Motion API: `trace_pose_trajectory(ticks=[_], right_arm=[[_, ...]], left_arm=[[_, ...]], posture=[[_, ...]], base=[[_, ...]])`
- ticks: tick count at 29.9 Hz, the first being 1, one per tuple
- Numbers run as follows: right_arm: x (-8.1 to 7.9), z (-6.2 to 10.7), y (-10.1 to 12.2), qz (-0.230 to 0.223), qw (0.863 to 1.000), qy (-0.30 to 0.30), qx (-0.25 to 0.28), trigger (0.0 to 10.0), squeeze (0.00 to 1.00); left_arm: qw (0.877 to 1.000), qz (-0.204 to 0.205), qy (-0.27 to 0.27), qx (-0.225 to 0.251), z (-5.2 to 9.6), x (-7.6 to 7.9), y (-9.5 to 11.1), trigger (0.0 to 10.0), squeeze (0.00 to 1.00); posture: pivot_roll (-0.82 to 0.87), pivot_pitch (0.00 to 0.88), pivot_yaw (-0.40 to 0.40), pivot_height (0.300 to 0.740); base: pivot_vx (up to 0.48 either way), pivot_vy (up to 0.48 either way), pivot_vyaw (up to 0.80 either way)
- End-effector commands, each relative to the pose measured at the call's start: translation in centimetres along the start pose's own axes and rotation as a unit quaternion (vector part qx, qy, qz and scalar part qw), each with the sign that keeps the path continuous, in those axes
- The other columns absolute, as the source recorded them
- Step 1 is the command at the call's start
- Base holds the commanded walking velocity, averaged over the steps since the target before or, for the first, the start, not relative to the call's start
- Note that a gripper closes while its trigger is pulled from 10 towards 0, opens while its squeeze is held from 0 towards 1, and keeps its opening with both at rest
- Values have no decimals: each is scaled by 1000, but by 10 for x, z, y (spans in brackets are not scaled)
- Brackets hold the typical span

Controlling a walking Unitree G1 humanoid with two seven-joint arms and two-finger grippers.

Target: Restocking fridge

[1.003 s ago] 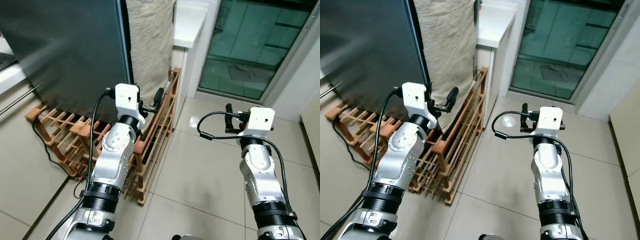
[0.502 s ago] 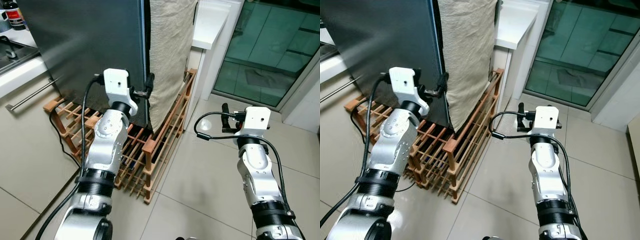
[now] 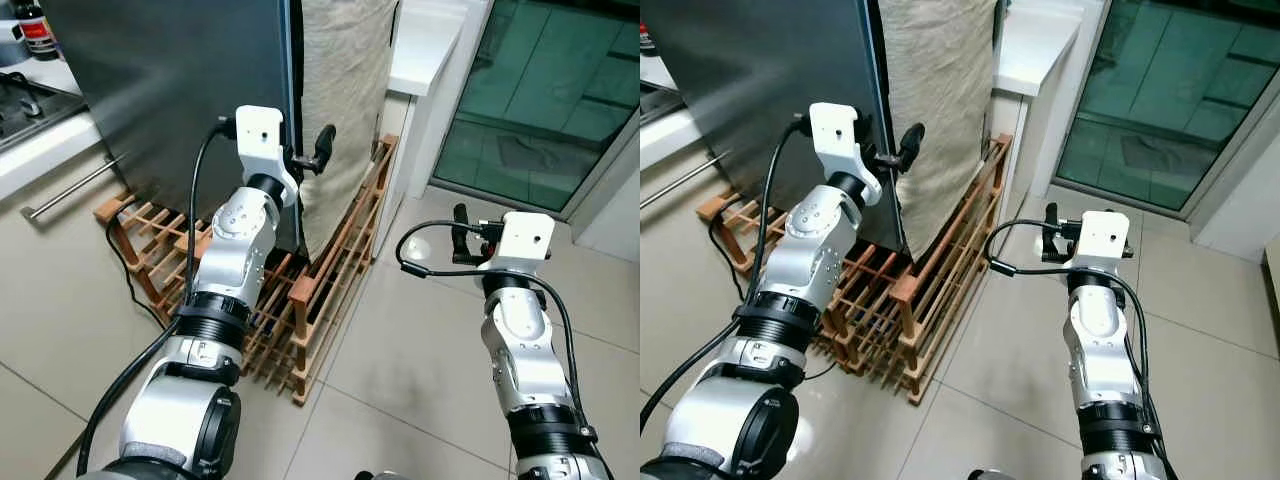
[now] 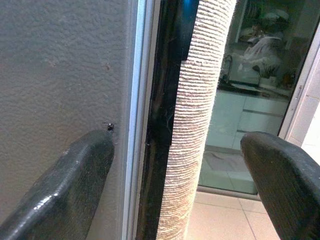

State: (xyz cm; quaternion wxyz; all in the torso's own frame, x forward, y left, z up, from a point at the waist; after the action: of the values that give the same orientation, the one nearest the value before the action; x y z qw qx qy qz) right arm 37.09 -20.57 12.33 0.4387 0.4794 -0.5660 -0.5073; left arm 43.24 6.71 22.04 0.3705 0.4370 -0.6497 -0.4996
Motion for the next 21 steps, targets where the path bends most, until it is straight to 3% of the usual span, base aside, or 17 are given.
trace_pose_trajectory(ticks=[1, 14, 21], right_arm=[[5, 0, 4, 0, 1000, -8, 3, 10000, 0], [1, 3, 0, 1, 1000, -2, -6, 10000, 0], [0, 2, -1, 1, 1000, 1, -7, 10000, 0]], left_arm=[[1000, -2, -16, -6, -2, 8, -1, 10000, 0], [998, 32, -41, -28, 9, 31, -20, 10000, 0], [999, 20, -26, -37, 7, 27, -28, 10000, 0]], posture=[[-113, 44, 13, 740], [-106, 51, 10, 740], [-106, 53, 7, 740]], base=[[0, 0, 0], [0, 0, 0], [0, 0, 0]])
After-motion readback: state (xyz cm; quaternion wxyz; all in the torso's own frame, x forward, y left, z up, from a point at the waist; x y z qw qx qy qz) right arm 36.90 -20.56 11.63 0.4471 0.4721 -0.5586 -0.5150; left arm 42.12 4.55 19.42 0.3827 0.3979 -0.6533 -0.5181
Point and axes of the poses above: a point about 5 cm out from each wrist's last joint towards the gripper, its own z axis pointing back from the gripper into the wrist, its own y axis along the axis of the wrist's last joint, x = y × z, the point moved 6 cm from there along -z, pointing out of the wrist towards the gripper, and after that the axes turned 2 degrees about -z, right-handed, at the moved point
